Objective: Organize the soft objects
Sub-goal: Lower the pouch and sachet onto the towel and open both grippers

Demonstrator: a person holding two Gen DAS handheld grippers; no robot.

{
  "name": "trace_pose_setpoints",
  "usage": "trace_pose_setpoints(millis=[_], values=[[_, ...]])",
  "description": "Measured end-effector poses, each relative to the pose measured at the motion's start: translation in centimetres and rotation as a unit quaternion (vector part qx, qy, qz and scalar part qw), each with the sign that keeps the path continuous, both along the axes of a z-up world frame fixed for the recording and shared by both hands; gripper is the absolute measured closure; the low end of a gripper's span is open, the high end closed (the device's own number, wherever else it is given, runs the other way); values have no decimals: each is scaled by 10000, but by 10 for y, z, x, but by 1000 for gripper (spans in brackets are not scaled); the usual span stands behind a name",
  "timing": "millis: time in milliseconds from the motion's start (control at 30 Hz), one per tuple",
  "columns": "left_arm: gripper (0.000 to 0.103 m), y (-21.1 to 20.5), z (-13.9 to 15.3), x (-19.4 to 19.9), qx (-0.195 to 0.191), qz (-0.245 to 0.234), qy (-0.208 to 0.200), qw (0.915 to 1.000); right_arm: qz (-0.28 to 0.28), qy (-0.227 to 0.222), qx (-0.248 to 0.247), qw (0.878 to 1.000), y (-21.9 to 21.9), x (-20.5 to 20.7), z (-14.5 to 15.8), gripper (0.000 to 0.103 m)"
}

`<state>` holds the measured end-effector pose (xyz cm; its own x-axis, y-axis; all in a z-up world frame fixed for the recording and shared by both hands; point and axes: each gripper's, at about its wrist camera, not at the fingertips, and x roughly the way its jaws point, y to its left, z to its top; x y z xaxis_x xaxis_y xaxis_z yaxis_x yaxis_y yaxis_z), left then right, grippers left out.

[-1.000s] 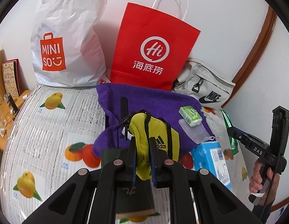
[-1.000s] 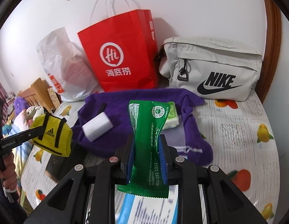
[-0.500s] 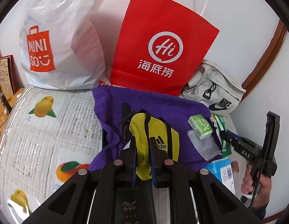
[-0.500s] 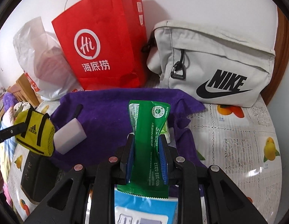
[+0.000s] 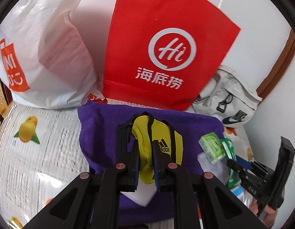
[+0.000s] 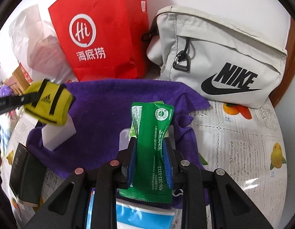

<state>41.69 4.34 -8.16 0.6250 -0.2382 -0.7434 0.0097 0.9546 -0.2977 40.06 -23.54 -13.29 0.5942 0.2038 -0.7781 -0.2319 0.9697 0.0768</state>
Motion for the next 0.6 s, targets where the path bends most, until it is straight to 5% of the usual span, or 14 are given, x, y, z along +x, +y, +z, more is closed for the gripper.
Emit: trace_pose_setpoints(millis=[333,600], values=[[88,11,-25,26,38,194,254,9995,-15,161,61,9999,-3,6,-11,75],[79,9,-32,29,132,176,406,9989,69,181,85,9998,-1,7,-13,63]])
